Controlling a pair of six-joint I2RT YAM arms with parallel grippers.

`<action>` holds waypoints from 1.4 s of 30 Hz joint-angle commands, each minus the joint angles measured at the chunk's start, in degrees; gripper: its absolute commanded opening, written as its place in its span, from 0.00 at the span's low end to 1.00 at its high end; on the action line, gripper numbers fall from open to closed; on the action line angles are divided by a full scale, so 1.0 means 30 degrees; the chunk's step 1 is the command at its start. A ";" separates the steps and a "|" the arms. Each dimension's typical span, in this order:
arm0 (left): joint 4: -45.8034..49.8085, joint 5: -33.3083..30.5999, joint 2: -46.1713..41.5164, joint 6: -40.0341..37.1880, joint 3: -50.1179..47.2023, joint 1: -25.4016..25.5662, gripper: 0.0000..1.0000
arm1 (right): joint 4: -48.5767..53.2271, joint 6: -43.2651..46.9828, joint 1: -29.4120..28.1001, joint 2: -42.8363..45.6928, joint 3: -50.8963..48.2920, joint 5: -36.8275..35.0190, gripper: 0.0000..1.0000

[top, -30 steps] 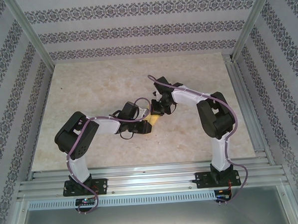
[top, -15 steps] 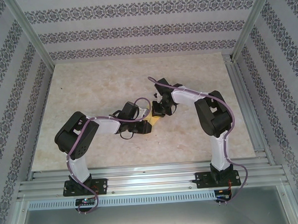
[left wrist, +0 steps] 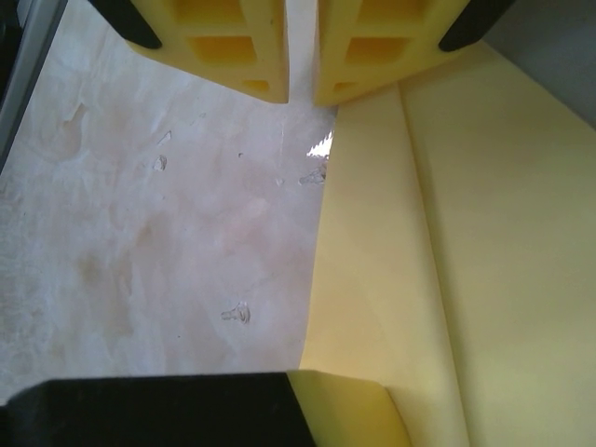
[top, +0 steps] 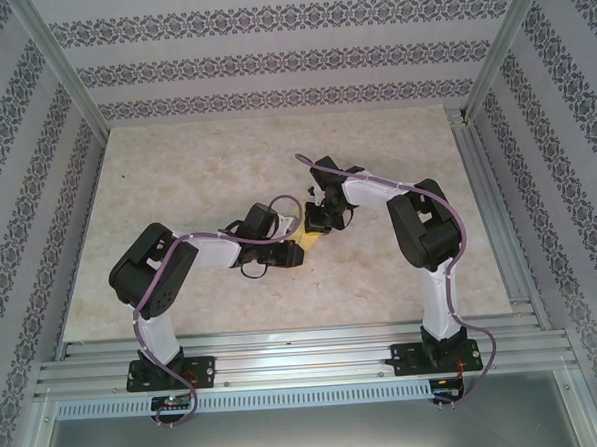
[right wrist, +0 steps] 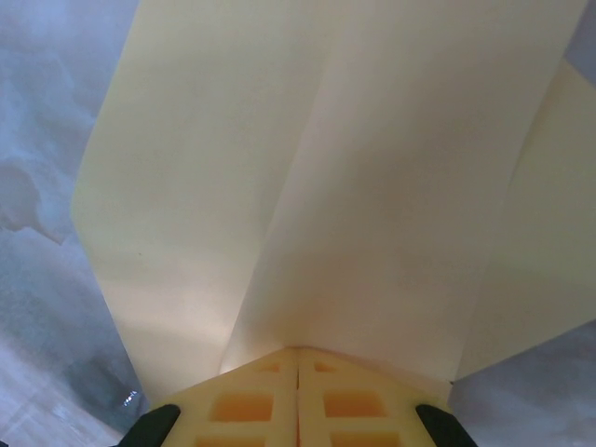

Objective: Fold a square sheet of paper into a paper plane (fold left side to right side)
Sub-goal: Fourth fold the wing at the center of the table.

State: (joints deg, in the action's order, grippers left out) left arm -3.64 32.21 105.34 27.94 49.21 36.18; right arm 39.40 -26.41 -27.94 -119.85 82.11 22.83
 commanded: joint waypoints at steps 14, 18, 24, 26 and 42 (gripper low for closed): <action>0.1828 0.0686 -0.0823 0.0349 0.2197 0.0111 0.18 | 0.0301 0.0595 0.0262 -0.0493 -0.0520 -0.0874 0.06; 0.1418 0.0349 0.0017 0.0499 0.2351 0.0014 0.15 | 0.0422 0.0580 0.0204 -0.0504 -0.0306 -0.0857 0.06; 0.1469 -0.0170 0.0948 0.0298 0.2379 -0.0079 0.14 | 0.0461 0.0552 0.0145 -0.0460 -0.0203 -0.0696 0.07; 0.1265 -0.0312 0.1244 0.0322 0.2052 -0.0075 0.14 | 0.0405 0.0523 0.0145 -0.0395 -0.0181 -0.0655 0.07; 0.0229 -0.1069 0.1730 0.0471 -0.0389 -0.0064 0.12 | 0.0678 0.0753 0.1297 0.3046 0.0406 -0.0488 0.15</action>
State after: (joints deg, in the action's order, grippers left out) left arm -7.16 31.66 108.16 29.19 50.87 36.01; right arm 40.53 -25.36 -24.93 -113.51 82.02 22.79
